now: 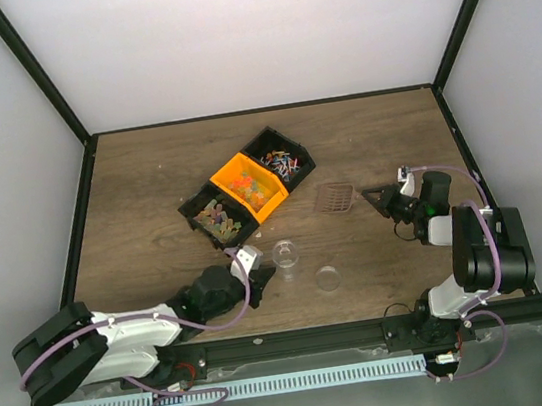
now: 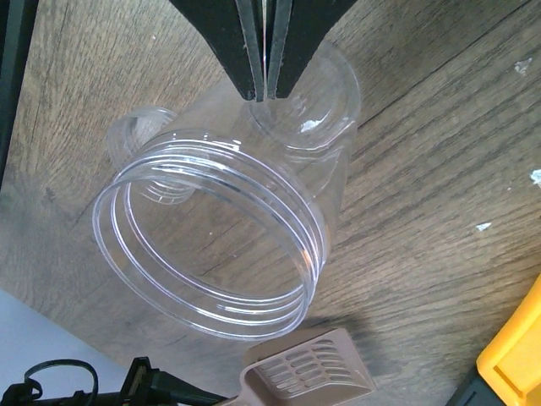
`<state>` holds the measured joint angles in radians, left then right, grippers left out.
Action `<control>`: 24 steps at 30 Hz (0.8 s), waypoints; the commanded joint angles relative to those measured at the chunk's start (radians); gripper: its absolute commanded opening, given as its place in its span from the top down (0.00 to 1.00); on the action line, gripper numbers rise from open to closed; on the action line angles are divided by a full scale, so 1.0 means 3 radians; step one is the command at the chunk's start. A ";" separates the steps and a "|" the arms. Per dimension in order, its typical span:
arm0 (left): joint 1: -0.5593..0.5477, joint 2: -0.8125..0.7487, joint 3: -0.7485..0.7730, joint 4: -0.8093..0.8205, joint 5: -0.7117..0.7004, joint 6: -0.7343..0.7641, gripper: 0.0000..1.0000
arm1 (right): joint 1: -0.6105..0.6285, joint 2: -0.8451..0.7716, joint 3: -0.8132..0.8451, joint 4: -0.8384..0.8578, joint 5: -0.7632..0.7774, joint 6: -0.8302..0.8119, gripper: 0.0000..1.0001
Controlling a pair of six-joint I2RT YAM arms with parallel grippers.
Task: Pack the candies
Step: Move the packing bottle to the center of the board, then scoop the fake candies from the storage box.
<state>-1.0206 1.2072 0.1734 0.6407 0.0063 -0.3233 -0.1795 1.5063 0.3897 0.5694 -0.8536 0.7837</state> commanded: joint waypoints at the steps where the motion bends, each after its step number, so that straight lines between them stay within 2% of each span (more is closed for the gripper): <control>1: 0.0042 -0.0214 0.0057 -0.0215 -0.0029 0.0092 0.95 | 0.0031 -0.0103 0.0007 0.0069 -0.0089 0.0057 0.99; 4: 0.0063 -0.0817 0.0011 -0.0703 -0.0193 0.0161 0.89 | 0.0031 -0.0202 0.0050 0.0040 -0.0065 0.0089 0.99; 6: 0.0094 -0.1228 0.0016 -0.1022 -0.0285 0.0207 0.73 | 0.0032 -0.0236 0.0124 -0.0003 -0.0043 0.0116 0.99; 8: 0.0150 -0.1619 0.0059 -0.1284 -0.0286 0.0282 0.53 | 0.0031 -0.0245 0.0182 0.0001 -0.0047 0.0181 0.99; 10: 0.0224 -0.1900 0.0082 -0.1370 -0.0249 0.0357 0.36 | 0.0039 -0.0259 0.0226 0.0018 -0.0053 0.0252 0.99; 12: 0.0349 -0.2034 0.0146 -0.1320 -0.0202 0.0388 0.26 | 0.0058 -0.0265 0.0288 0.0014 -0.0066 0.0306 0.99; 14: 0.0580 -0.1883 0.0329 -0.1257 -0.0033 0.0456 0.22 | 0.0088 -0.0266 0.0360 -0.0029 -0.0056 0.0336 0.99; 16: 0.0880 -0.1508 0.0610 -0.1179 0.0234 0.0570 0.18 | 0.0126 -0.0267 0.0429 -0.0043 -0.0032 0.0380 0.99; 21: 0.1498 -0.0097 0.1381 -0.0613 0.0874 0.0945 0.08 | 0.0243 -0.0260 0.0723 -0.0203 -0.0122 0.0466 0.99; 24: 0.1858 0.0693 0.2246 -0.1040 0.1138 0.1256 0.01 | 0.0261 -0.0299 0.0987 -0.0529 -0.0113 0.0325 0.99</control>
<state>-0.5678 1.2057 0.6167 0.3729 0.1974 -0.0944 -0.1158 1.4460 0.5774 0.5110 -0.8707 0.9028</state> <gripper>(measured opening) 0.968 0.067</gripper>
